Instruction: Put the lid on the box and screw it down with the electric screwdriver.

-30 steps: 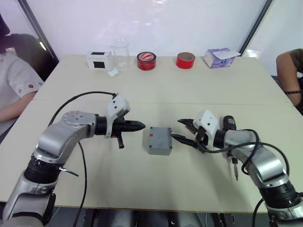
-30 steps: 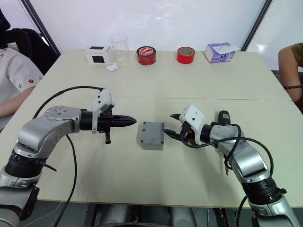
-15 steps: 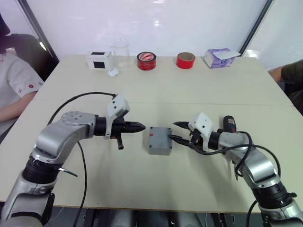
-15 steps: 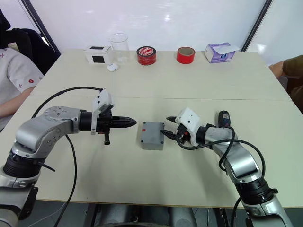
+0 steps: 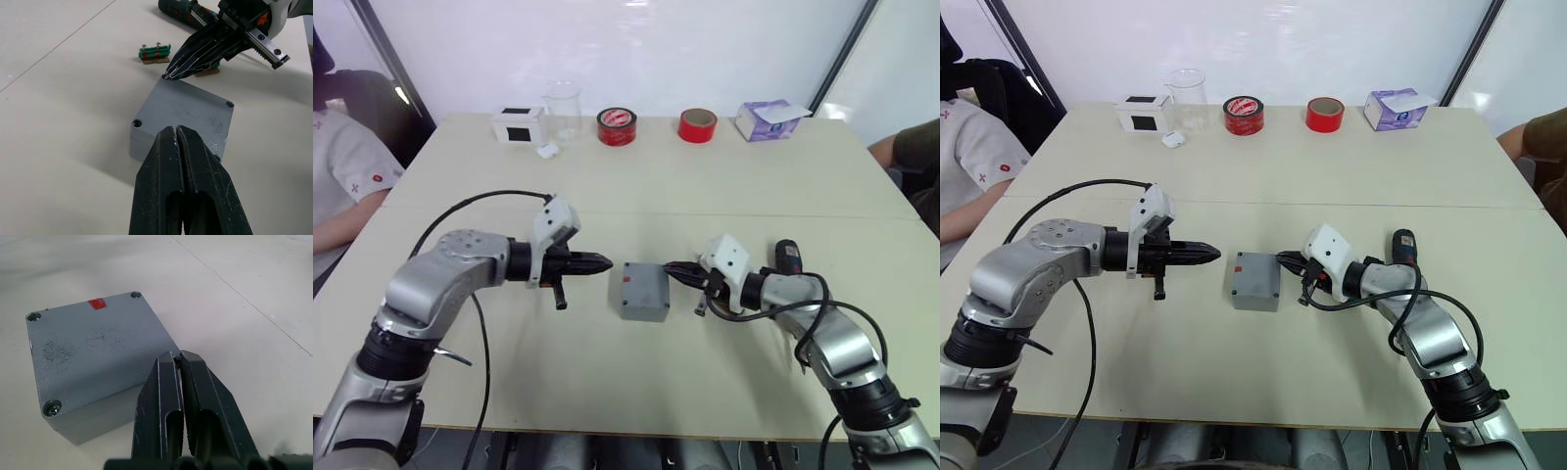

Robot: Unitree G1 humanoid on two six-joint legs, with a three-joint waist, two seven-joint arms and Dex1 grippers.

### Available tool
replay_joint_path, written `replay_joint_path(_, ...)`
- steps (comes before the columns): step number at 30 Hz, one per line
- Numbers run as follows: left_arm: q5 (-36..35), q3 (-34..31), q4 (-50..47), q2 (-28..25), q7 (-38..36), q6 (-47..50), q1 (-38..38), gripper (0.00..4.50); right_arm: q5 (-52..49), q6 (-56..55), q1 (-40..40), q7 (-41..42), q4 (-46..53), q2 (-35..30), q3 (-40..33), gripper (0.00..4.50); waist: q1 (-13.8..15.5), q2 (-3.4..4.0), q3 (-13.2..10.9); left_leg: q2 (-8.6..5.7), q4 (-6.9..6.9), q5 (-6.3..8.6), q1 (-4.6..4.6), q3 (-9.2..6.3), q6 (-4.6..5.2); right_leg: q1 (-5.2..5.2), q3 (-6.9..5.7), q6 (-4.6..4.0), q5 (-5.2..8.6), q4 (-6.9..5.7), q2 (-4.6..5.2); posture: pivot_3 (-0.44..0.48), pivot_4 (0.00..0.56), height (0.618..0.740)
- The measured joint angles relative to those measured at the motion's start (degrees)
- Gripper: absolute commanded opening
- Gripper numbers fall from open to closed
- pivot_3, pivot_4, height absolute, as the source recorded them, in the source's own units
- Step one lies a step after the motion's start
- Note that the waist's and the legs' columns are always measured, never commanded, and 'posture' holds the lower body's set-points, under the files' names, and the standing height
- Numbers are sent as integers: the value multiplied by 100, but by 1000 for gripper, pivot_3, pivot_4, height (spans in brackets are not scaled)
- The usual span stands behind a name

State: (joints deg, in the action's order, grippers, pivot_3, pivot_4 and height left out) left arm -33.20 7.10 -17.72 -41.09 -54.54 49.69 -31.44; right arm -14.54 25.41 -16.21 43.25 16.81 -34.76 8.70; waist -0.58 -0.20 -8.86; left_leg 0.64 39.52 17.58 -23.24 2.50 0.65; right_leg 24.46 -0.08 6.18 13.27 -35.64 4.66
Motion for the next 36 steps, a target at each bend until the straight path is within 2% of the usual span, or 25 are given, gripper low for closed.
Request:
replay_joint_path(18,2,2,-48,65,171,-2,41,0,-433,1304,-532,253,77,-94,-60,70,-1,0,0,0,0,0,0,0,0,0,0,0,0,-2,0,0,150,740)
replay_joint_path(27,3,6,-102,198,314,-5,192,0,-520,2172,-1250,509,-24,-442,26,70,2,0,0,0,1,0,-1,0,0,0,0,0,0,-2,1,0,150,740)
replay_joint_path(36,3,2,-167,280,462,-12,337,0,-531,2252,-1481,1036,-336,-683,264,70,-3,0,0,0,1,0,0,-1,0,0,0,0,0,-2,1,0,150,740)
